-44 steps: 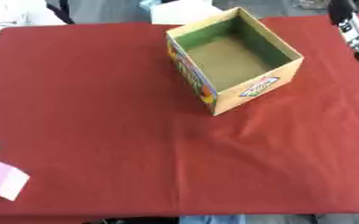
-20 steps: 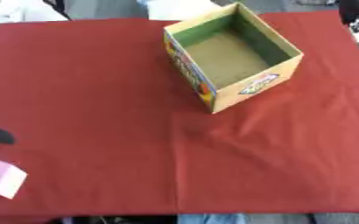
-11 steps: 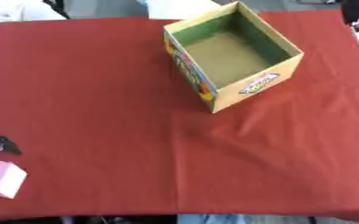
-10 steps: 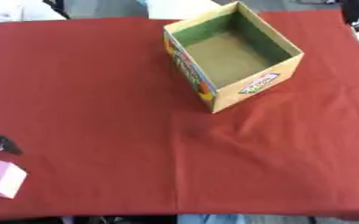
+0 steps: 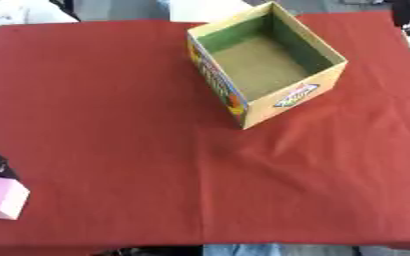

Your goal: Pick up objects on the table and place them in the box.

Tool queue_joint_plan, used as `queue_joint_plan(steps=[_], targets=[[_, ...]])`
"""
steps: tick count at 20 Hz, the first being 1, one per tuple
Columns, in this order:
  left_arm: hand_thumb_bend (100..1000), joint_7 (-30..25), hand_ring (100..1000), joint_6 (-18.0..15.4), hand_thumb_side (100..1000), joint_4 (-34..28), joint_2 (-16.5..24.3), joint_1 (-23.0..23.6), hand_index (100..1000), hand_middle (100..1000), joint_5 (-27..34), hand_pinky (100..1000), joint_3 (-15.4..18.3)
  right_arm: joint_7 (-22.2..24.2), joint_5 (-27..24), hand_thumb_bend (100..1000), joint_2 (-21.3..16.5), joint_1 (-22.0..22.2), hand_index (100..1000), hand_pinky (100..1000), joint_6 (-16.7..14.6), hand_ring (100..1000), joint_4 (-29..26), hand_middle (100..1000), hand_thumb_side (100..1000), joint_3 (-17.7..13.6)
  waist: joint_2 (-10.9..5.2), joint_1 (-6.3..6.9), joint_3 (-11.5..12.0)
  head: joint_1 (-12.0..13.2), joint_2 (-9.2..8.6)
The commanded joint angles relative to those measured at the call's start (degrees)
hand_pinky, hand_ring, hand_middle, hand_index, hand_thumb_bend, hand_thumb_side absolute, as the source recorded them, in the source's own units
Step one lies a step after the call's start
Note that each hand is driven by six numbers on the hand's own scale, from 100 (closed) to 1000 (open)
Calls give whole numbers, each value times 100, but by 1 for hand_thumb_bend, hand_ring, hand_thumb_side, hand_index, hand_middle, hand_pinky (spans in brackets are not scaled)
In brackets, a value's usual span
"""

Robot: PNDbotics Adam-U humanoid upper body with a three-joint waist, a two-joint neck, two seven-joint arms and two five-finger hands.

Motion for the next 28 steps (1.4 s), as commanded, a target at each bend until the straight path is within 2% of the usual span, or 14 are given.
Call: queue_joint_plan(steps=[1, 8, 16, 22, 28], targets=[[210, 153, 669, 71, 124, -268, 184, -150, 722, 595, 37, 726, 257, -35, 12, 100, -110, -53, 815, 845, -8, 764, -88, 737, 992, -68, -84, 14, 17, 17, 38], [195, 230, 669, 240, 103, -679, 294, -641, 725, 597, 278, 730, 402, -16, 18, 100, -151, -86, 816, 844, -41, 764, -88, 738, 991, -51, -91, 16, 15, 69, 38], [183, 48, 663, 306, 100, -579, 237, -1565, 723, 594, 548, 727, 221, 28, -2, 100, -156, -135, 816, 844, -61, 764, -88, 738, 992, -24, -81, 13, -36, 145, 38], [162, -175, 658, 289, 100, -293, -8, -2321, 724, 593, 694, 725, 22, 47, -17, 100, -151, -160, 816, 844, -63, 764, -88, 738, 991, -11, -89, 9, -76, 166, 38], [158, -415, 646, 329, 114, 113, -610, -3365, 721, 588, 695, 719, -256, 73, -41, 100, -117, -220, 816, 844, -83, 764, -88, 738, 989, 8, -103, 2, -137, 304, 38]])
